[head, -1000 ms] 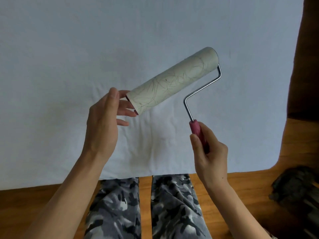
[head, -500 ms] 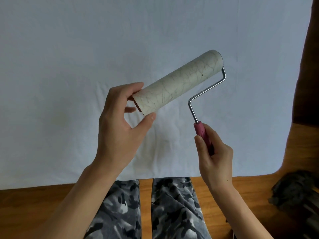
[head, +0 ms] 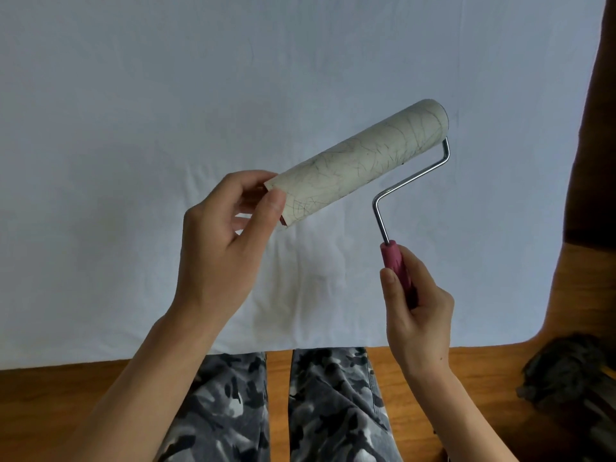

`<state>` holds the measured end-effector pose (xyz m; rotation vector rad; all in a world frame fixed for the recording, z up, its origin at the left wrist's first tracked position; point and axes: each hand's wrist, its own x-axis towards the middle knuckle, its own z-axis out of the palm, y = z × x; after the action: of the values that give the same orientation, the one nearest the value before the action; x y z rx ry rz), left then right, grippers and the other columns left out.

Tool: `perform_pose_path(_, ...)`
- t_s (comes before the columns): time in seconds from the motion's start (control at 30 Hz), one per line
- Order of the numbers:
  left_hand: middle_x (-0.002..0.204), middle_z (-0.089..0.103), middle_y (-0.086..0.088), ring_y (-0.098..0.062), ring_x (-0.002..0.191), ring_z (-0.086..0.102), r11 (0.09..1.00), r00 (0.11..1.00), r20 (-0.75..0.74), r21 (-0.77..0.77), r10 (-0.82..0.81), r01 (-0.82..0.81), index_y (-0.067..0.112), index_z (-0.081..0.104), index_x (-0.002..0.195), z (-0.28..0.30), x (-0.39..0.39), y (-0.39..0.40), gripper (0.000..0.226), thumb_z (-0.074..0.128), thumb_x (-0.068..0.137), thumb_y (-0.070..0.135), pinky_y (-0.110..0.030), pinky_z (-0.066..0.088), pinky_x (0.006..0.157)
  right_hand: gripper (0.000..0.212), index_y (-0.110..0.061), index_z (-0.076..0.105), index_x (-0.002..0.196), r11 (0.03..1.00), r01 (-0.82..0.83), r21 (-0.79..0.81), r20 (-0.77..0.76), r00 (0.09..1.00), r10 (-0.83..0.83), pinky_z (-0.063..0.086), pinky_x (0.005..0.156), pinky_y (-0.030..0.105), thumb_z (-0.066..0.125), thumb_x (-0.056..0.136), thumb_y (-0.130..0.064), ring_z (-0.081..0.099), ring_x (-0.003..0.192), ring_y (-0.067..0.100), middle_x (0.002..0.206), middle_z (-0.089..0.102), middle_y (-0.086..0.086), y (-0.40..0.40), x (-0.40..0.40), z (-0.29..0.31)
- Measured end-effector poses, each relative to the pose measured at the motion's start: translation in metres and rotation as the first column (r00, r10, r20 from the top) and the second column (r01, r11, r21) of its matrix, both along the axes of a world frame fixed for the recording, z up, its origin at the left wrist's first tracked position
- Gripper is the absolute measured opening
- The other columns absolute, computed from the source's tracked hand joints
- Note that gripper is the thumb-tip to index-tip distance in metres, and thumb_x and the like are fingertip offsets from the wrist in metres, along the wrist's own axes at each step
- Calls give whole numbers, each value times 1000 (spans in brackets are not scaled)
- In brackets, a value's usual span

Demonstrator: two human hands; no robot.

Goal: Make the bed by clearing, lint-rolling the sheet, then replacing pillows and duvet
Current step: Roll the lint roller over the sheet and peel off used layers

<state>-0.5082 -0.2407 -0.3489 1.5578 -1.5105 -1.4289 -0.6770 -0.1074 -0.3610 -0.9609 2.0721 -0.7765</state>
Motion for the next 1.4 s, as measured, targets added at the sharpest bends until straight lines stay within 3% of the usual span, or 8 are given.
perform_pose_path(0.1, 100, 64, 25, 1, 96, 64, 999, 1000, 4, -45, -24, 24, 36, 55, 109, 0, 0, 3, 26, 61, 85, 36, -11, 50, 76, 22, -43, 53, 109, 1000, 12, 9, -10, 1000, -12, 26, 46, 9, 52, 94, -28, 35, 45, 3, 58, 44, -12, 2, -1, -1)
perform_pose_path(0.2, 111, 61, 12, -6, 102, 62, 994, 999, 13, -100, -46, 47, 26, 54, 116, 0, -1, 6, 36, 66, 82, 32, -16, 52, 80, 24, -43, 53, 109, 1000, 23, 11, -9, 1000, -23, 25, 46, 9, 52, 93, -24, 34, 45, 4, 57, 41, -11, 2, -1, 0)
perform_pose_path(0.33, 117, 57, 0, -6, 105, 59, 980, 997, 47, -183, -68, 76, 17, 52, 120, 0, -2, 9, 43, 69, 82, 25, -21, 52, 84, 19, -44, 53, 110, 1000, 29, -10, -1, 1000, -29, 25, 46, 9, 49, 93, -35, 33, 45, 3, 57, 40, -10, 3, 0, 0)
perform_pose_path(0.57, 116, 57, -1, -8, 105, 60, 977, 998, 28, -208, -51, 56, 15, 52, 120, 1, -4, 11, 41, 68, 84, 24, -22, 53, 82, 20, -42, 53, 112, 999, 44, -22, 13, 999, -44, 26, 44, 12, 48, 93, -37, 33, 45, 3, 59, 41, -7, 5, 2, 1)
perform_pose_path(0.8, 99, 65, 27, -1, 91, 65, 999, 998, -61, -47, 12, -14, 32, 57, 112, 4, -8, 7, 26, 63, 86, 32, -13, 50, 77, 21, -44, 54, 112, 998, 59, -5, 9, 998, -59, 30, 41, 24, 48, 92, -39, 36, 46, 12, 66, 46, 7, 10, 1, 2)
perform_pose_path(1.07, 100, 67, 23, -4, 95, 66, 1000, 996, -87, -23, -3, 1, 34, 56, 110, 6, -13, 10, 22, 59, 88, 34, -20, 52, 80, 21, -44, 55, 110, 995, 94, -43, 2, 996, -94, 30, 42, 21, 48, 92, -36, 35, 46, 15, 59, 43, -1, 15, 1, 2)
perform_pose_path(1.23, 116, 60, 5, -12, 108, 61, 986, 997, -28, -154, -73, 68, 20, 53, 119, 8, -15, 17, 38, 67, 85, 21, -24, 53, 86, 19, -43, 55, 108, 993, 109, -48, -19, 994, -110, 33, 41, 34, 48, 92, -34, 40, 48, 24, 63, 45, 8, 15, 1, 3)
perform_pose_path(1.4, 129, 48, -6, -19, 119, 54, 965, 994, -12, -243, -105, 99, 15, 44, 127, 11, -19, 20, 52, 70, 82, 17, -31, 52, 91, 18, -40, 60, 105, 990, 125, -61, -18, 992, -126, 34, 42, 34, 48, 93, -34, 40, 49, 23, 63, 45, 7, 15, 1, 4)
